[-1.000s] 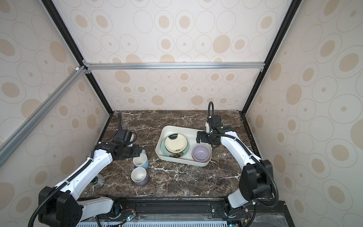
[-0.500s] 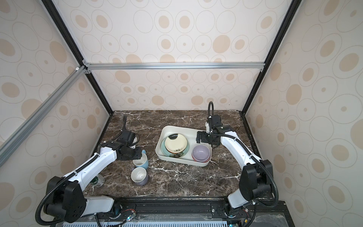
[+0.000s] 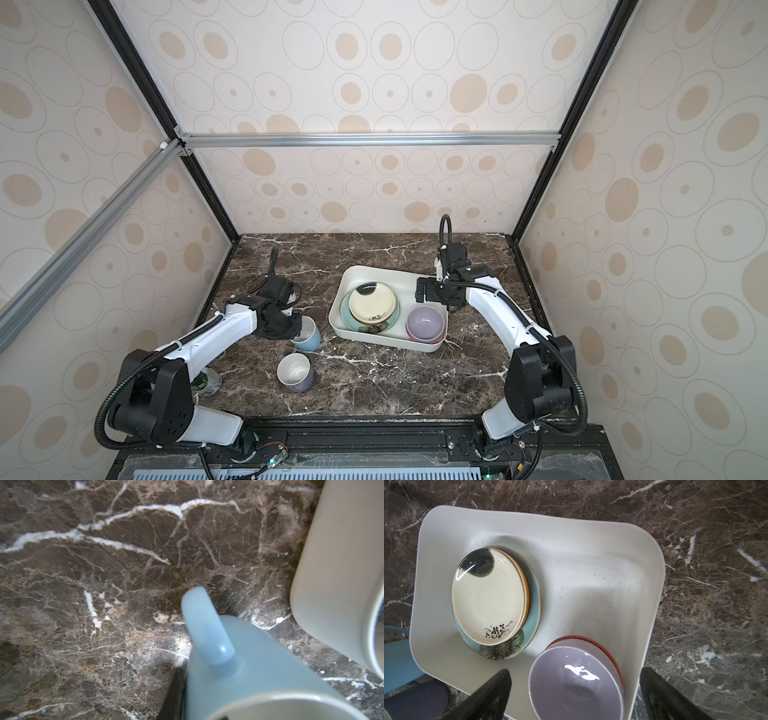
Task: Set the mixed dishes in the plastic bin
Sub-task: 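Close the left gripper on the light blue mug's rim and lift, then carry the light blue mug with the left gripper over the bin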
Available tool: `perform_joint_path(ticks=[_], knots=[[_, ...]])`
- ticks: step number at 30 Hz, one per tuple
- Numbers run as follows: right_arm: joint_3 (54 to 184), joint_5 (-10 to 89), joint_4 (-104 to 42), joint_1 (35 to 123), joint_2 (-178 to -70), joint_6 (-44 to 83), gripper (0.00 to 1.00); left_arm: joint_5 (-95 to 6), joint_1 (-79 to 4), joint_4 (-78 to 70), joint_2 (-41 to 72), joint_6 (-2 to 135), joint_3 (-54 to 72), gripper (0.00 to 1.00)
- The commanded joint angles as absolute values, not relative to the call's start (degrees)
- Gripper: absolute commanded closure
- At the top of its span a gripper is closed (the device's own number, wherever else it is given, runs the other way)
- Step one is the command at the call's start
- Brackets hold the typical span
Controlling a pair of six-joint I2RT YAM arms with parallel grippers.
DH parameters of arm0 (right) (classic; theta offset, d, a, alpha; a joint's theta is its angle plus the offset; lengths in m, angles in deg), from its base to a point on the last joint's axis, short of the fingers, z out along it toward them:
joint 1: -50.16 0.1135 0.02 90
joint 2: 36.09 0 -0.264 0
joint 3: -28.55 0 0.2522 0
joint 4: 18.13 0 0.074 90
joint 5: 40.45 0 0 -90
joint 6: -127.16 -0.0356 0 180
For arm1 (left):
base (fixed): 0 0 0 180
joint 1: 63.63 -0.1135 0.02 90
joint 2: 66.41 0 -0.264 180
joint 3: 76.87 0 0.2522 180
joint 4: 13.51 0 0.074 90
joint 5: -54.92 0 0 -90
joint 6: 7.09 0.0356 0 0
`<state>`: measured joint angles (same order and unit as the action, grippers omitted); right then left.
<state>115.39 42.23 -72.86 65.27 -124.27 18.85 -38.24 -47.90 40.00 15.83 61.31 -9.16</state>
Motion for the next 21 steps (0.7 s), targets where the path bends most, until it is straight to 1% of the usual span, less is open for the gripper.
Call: perform_joint_path(ticks=[1, 5, 12, 21], knots=[[117.27, 42.83, -73.72, 65.69, -125.72, 19.54, 0.0, -37.36, -48.58, 40.05, 15.52, 62.25, -6.25, 0.91], [117.63, 42.78, -73.81, 65.63, -126.17, 19.65, 0.0, -37.18, -49.07, 40.54, 15.34, 62.52, -5.39, 0.95], [118.52, 43.7, -74.12, 65.65, -126.35, 19.88, 0.0, -37.19, -50.13, 42.23, 15.76, 63.47, -1.79, 0.98], [117.91, 44.44, -73.2, 65.56, -125.87, 19.65, 0.0, -37.78, -50.62, 46.86, 18.7, 64.06, 9.78, 1.0]])
